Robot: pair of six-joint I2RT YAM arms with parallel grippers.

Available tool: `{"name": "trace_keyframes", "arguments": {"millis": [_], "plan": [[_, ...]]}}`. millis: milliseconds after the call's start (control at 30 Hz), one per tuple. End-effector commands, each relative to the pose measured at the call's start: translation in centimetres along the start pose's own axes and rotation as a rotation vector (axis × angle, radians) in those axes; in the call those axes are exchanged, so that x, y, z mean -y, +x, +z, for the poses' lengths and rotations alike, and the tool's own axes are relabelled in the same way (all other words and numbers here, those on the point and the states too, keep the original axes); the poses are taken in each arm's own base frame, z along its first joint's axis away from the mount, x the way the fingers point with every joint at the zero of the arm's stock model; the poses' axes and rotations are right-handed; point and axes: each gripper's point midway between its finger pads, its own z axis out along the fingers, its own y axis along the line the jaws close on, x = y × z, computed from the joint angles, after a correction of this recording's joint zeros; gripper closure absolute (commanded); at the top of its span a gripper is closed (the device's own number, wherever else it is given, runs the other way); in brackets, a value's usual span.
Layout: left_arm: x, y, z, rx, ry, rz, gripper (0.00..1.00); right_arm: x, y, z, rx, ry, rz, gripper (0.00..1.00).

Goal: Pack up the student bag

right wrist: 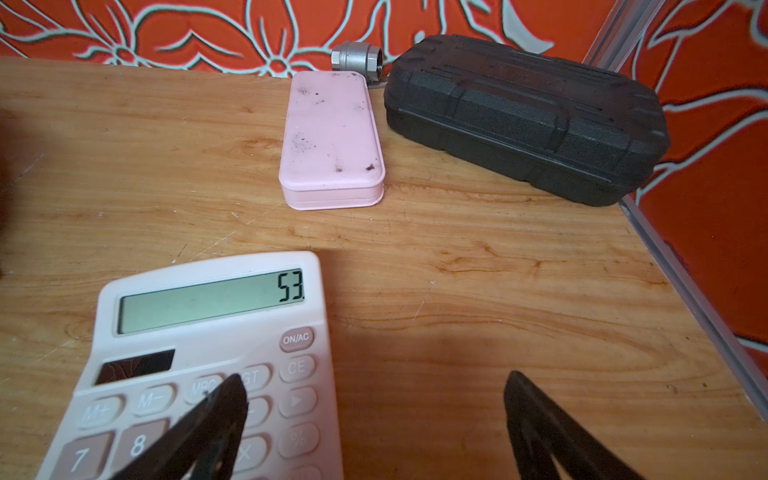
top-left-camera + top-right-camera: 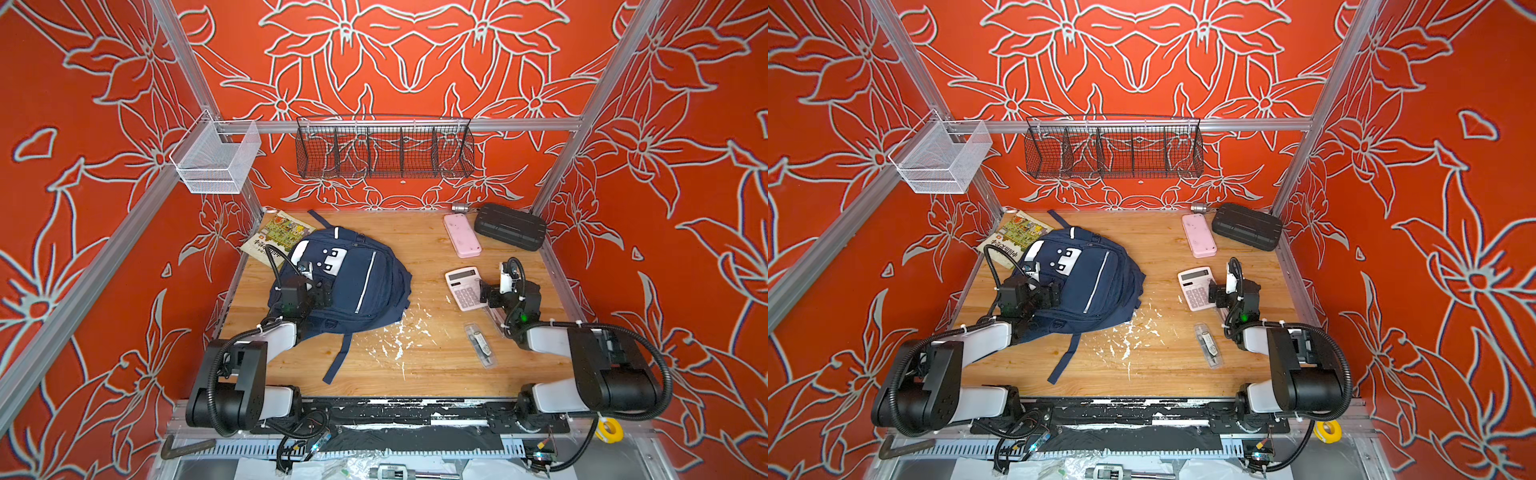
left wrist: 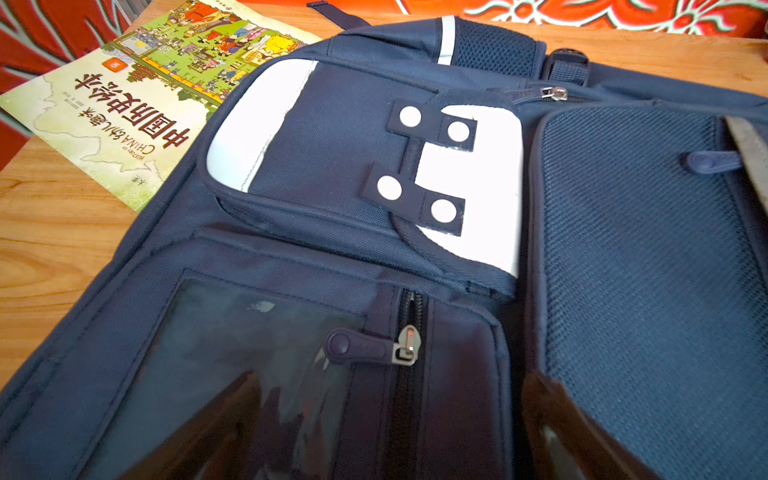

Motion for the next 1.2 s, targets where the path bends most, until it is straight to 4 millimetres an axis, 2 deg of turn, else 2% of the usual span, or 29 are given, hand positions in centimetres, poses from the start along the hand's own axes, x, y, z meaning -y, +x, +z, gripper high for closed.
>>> {"name": "trace_keyframes", "arguments": {"millis": [0, 367, 433, 500, 533, 600, 667, 700, 733, 767, 800, 900, 967, 1067, 1167], "plan": [[0.0, -0.5, 0.0, 0.01, 0.004, 0.003, 0.03, -0.2, -0.7, 0.1, 0.012, -0.012, 0.011, 0.03], [0.0, -0.5, 0.0, 0.011, 0.002, 0.003, 0.03, -0.2, -0.7, 0.0, 0.015, -0.011, 0.012, 0.03], [-0.7, -0.8, -0.2, 0.017, -0.038, -0.016, 0.03, 0.6, -1.1, -0.2, 0.033, 0.032, 0.031, 0.04], [-2.4, -2.4, -0.7, -0.008, -0.146, -0.068, 0.03, 1.4, -2.1, -0.8, 0.036, 0.074, 0.047, 0.05], [-2.9, -3.1, -1.2, -0.037, -0.178, -0.079, 0.03, 1.1, -2.7, -1.2, 0.025, 0.059, 0.038, 0.06], [-2.5, -5.8, -2.0, -0.083, -0.172, -0.117, 0.03, -0.1, -5.0, -2.1, 0.009, -0.01, 0.016, 0.08], [-1.0, -6.8, -3.1, -0.18, -0.118, -0.227, 0.02, -1.2, -7.0, -3.0, -0.029, -0.075, 0.071, 0.1], [-0.1, -6.8, -3.8, -0.244, -0.104, -0.298, 0.0, -2.4, -7.9, -3.3, -0.069, -0.134, 0.136, 0.12], [0.7, -6.5, -4.3, -0.298, -0.1, -0.345, 0.01, -3.8, -8.6, -3.6, -0.109, -0.204, 0.182, 0.19], [1.3, -6.2, -4.8, -0.345, -0.12, -0.385, 0.04, -6.1, -9.3, -3.8, -0.154, -0.291, 0.217, 0.27], [2.0, -5.8, -5.2, -0.388, -0.149, -0.425, 0.04, -8.1, -9.8, -3.8, -0.186, -0.337, 0.216, 0.29], [5.0, -4.6, -5.3, -0.501, -0.124, -0.601, 0.05, -15.2, -10.5, -3.6, -0.224, -0.458, 0.125, 0.29], [6.8, -3.7, -5.0, -0.564, -0.11, -0.749, 0.05, -19.2, -10.7, -2.8, -0.279, -0.558, 0.152, 0.28], [8.9, -2.4, -4.8, -0.636, -0.099, -0.897, 0.05, -23.4, -10.6, -0.7, -0.369, -0.645, 0.219, 0.29], [9.2, -1.4, -5.4, -0.656, -0.128, -0.945, 0.05, -26.2, -9.1, 1.7, -0.461, -0.651, 0.186, 0.29]]}}
